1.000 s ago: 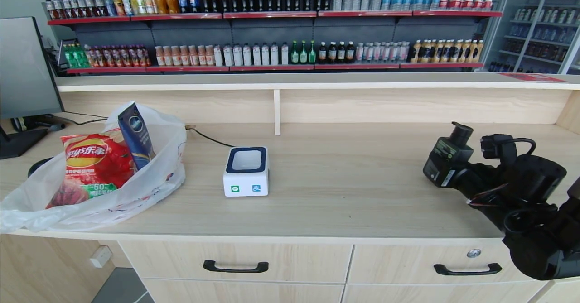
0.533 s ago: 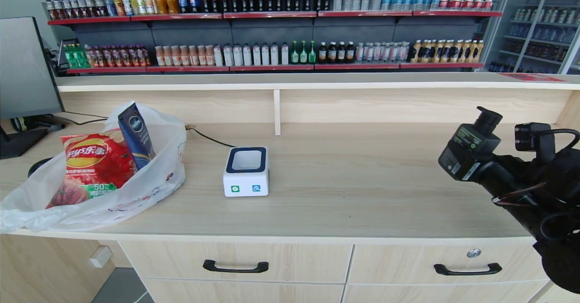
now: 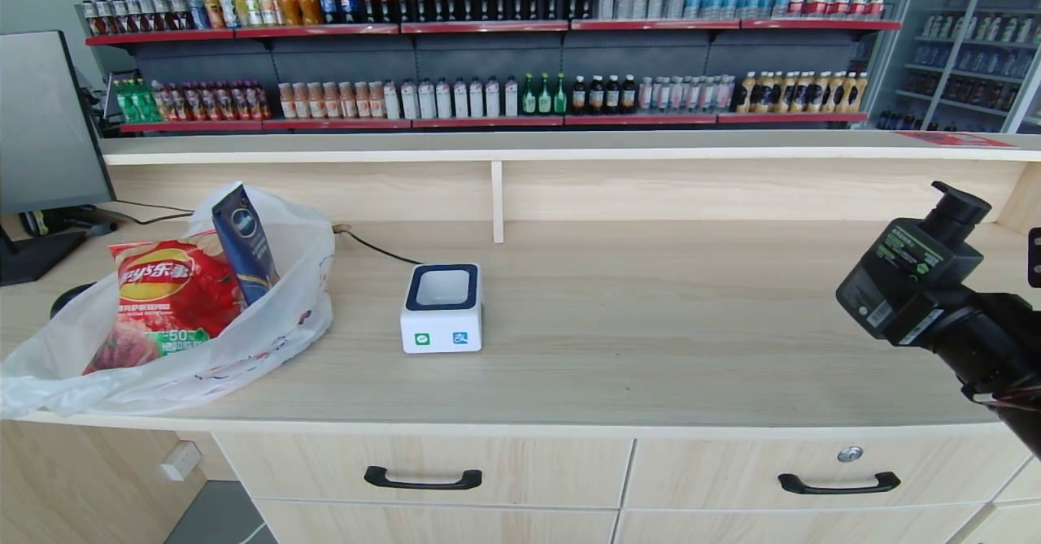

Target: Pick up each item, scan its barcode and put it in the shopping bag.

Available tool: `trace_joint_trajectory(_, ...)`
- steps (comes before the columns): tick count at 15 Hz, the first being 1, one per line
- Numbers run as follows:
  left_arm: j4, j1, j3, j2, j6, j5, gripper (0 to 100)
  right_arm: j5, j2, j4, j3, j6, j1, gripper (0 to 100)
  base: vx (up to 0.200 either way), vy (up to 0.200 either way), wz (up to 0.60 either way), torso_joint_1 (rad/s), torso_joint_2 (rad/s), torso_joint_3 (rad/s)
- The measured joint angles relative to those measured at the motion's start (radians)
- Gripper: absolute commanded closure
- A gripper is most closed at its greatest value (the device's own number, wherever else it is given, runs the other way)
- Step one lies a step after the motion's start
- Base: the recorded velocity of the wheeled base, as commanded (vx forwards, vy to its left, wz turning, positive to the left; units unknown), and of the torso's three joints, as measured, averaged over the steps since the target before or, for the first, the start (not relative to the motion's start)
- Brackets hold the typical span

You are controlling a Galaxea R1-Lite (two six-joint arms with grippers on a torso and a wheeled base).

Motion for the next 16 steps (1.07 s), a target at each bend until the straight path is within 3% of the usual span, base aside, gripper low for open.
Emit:
trace_joint_trajectory(4, 0.000, 0.000, 0.000, 0.000, 0.000, 0.000, 0, 0.005, -0.051, 0.000, 0.026, 0.004, 0.001, 100, 0.000, 0.000, 0.00, 0.000, 0.00, 0.000)
trace_joint_trajectory(8, 0.000, 0.000, 0.000, 0.000, 0.000, 0.000, 0, 0.006, -0.100, 0.000, 0.082, 0.000, 0.058, 100, 0.000, 0.000, 0.00, 0.000, 0.00, 0.000)
trace_joint_trajectory(12, 0.000, 0.000, 0.000, 0.000, 0.000, 0.000, 0, 0.011, -0.153, 0.000, 0.148, 0.019, 0.199, 100, 0.000, 0.000, 0.00, 0.000, 0.00, 0.000)
trace_joint_trajectory(13, 0.000, 0.000, 0.000, 0.000, 0.000, 0.000, 0, 0.027, -0.160, 0.000, 0.151, 0.025, 0.228, 100, 0.000, 0.000, 0.00, 0.000, 0.00, 0.000)
trace_joint_trajectory(16, 0.000, 0.000, 0.000, 0.000, 0.000, 0.000, 0, 0.221, -0.164, 0.000, 0.136, 0.091, 0.330, 100, 0.000, 0.000, 0.00, 0.000, 0.00, 0.000)
